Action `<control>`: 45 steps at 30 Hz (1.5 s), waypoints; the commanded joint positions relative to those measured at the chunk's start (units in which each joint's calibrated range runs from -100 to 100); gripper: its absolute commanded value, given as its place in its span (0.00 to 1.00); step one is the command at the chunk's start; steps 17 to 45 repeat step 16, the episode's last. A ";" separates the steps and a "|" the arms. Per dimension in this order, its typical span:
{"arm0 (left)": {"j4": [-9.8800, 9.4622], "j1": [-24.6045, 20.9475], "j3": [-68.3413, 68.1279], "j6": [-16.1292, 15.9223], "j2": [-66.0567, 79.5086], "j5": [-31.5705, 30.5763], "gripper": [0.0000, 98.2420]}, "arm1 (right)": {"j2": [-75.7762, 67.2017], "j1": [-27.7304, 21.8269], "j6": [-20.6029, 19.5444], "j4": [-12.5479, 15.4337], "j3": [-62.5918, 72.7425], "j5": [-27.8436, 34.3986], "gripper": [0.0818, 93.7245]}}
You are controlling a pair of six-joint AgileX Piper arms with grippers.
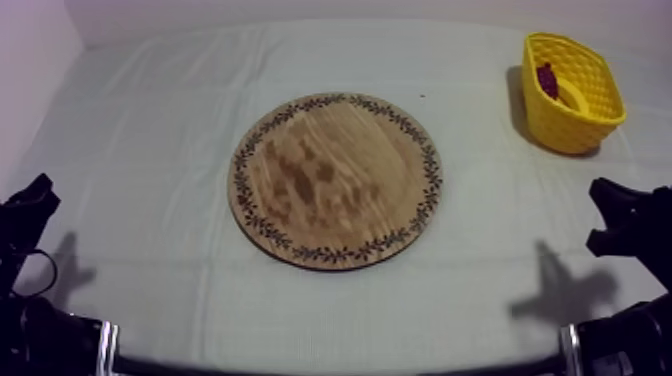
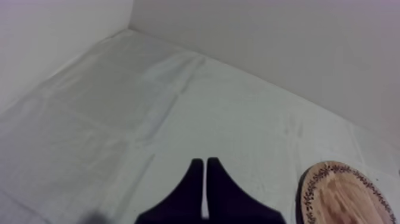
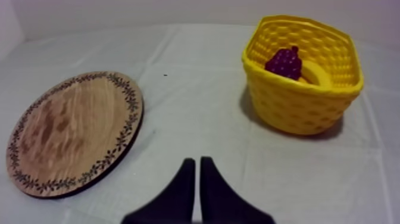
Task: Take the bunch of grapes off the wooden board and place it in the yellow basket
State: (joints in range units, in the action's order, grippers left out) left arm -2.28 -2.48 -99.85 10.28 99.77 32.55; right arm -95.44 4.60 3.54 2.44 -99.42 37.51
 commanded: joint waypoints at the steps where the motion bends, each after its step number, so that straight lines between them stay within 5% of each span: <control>1: 0.01 -0.01 -0.04 0.00 -0.03 0.03 0.00 | -0.09 -0.49 2.08 -0.41 -0.09 -0.19 0.00; 9: 0.01 -0.01 -0.04 0.00 -0.03 0.03 0.00 | -0.30 -1.61 8.48 -0.78 -0.24 -0.32 0.00; 45: 0.01 -0.01 -0.04 0.00 -0.03 0.03 0.00 | -0.31 -1.69 8.21 -0.80 -0.25 -0.33 0.00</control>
